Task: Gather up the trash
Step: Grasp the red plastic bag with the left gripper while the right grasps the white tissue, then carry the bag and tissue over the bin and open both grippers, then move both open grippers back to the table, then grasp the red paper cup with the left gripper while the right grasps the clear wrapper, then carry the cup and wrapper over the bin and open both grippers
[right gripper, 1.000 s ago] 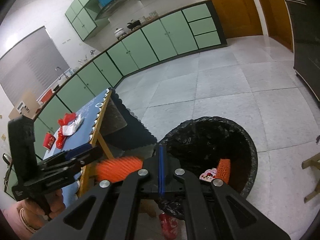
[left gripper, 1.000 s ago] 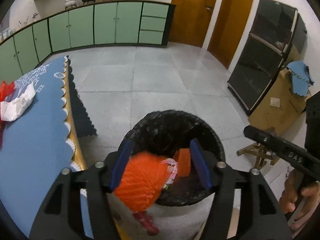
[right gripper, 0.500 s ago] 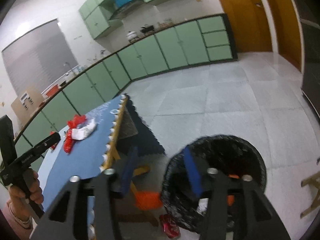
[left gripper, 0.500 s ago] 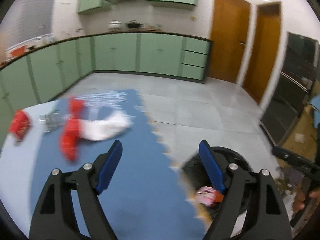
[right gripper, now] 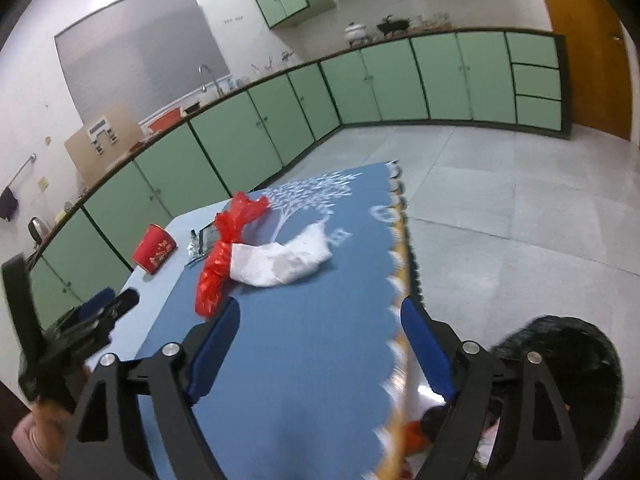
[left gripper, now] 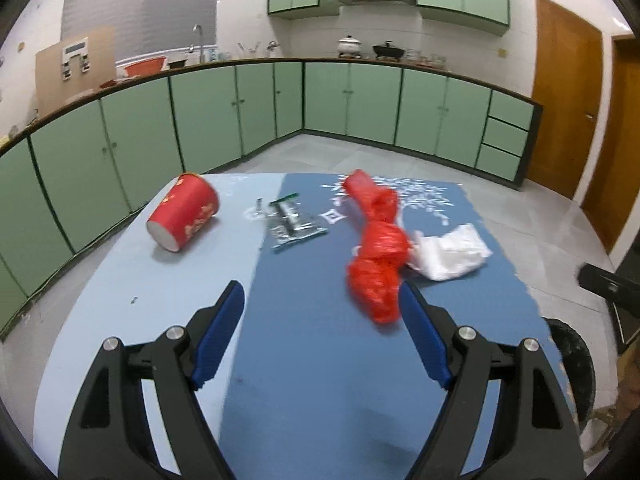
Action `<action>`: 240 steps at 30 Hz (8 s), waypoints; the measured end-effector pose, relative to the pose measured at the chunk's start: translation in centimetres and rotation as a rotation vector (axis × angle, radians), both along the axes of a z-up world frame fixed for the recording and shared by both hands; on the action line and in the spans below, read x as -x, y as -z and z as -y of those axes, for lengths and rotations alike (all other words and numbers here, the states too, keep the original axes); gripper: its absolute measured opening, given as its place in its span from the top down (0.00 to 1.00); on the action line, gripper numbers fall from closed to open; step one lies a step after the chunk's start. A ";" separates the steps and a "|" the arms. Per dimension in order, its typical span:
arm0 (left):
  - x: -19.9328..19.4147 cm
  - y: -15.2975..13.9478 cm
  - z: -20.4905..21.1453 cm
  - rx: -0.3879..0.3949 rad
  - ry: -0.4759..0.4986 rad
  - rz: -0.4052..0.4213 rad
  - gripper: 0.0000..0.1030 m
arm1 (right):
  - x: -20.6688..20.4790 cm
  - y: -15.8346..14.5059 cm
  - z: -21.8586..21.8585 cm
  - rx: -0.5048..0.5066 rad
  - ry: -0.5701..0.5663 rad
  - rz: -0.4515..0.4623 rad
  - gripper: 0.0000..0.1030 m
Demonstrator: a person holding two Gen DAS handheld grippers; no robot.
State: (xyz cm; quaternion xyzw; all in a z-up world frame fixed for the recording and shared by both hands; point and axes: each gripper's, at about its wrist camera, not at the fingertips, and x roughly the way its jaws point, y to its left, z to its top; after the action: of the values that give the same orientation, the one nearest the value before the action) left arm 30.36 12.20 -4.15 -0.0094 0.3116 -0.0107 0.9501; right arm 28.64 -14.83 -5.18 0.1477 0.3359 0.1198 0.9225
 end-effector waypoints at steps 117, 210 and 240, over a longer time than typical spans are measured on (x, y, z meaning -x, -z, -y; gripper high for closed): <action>-0.7 -4.1 -1.7 -0.064 -0.088 0.116 0.25 | 0.4 -5.0 -0.4 0.099 0.117 0.158 0.06; -7.0 -1.7 -3.5 0.055 0.036 0.049 0.43 | -6.6 -3.9 -8.5 0.081 -0.012 0.081 0.99; 3.7 9.8 38.0 0.089 0.596 -0.235 0.39 | 14.3 10.3 27.5 0.077 0.508 -0.208 0.89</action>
State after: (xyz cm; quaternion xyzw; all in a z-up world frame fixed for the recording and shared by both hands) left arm 26.68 -25.83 -13.97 0.0396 0.4072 -0.3010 0.8614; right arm 14.35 -42.31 -15.47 0.2034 0.3854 -0.1443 0.8884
